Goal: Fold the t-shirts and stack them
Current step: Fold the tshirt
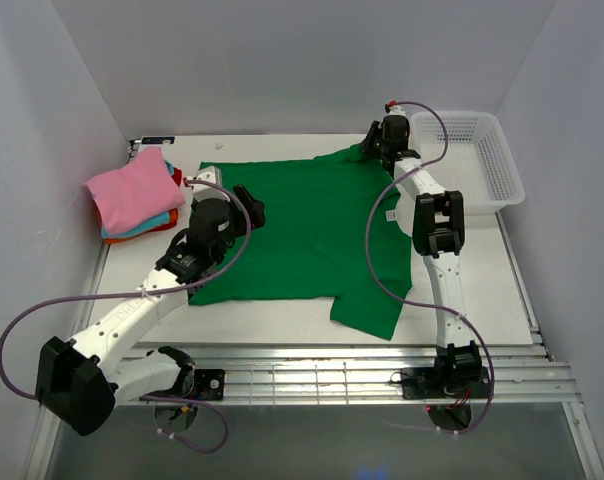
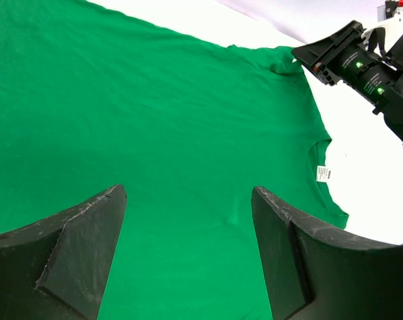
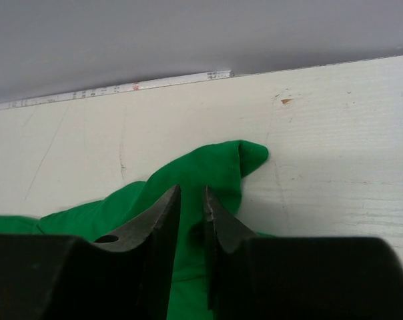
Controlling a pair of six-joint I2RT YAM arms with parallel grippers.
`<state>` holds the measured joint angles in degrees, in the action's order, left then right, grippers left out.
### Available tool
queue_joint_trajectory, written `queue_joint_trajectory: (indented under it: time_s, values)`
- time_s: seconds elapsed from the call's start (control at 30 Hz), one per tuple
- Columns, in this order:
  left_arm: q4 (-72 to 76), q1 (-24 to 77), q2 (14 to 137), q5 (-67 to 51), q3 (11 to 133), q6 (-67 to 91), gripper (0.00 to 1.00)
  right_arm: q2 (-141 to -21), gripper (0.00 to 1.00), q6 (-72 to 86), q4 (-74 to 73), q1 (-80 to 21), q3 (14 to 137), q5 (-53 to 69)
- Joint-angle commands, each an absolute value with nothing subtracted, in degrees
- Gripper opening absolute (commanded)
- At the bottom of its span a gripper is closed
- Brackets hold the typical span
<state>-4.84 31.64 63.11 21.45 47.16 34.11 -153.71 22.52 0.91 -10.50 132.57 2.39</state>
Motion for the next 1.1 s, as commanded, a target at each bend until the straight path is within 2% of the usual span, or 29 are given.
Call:
queue_joint_trajectory:
  time_s: [0.0, 0.1, 0.23, 0.4, 0.63, 1.07]
  values:
    - [-5.80, 31.82, 60.56, 21.97, 46.41, 34.37, 0.86, -153.90, 0.24, 22.85, 1.41, -10.37, 133.24, 3.69]
    - [-6.15, 31.82, 60.29, 22.15, 46.32, 34.45, 0.86, -153.72, 0.15, 22.85, 1.49, -10.37, 132.80, 4.30]
    - [-6.33, 31.82, 60.29, 22.32, 45.88, 34.72, 0.86, -151.80, 0.08, 22.68, 3.07, -10.37, 130.35, 6.41]
    - [-6.68, 31.82, 59.94, 22.24, 45.44, 35.33, 0.86, -146.70, 0.08, 19.43, 5.18, -10.72, 123.59, 9.41]
    - [-6.68, 31.82, 59.59, 22.50, 44.39, 35.33, 0.86, -131.77, 0.08, 14.24, 9.58, -11.51, 102.51, 8.96]
    - [-6.50, 31.73, 63.28, 23.91, 39.99, 35.50, 0.86, -124.55, 0.08, 11.61, 8.88, -12.39, 92.47, 11.34]
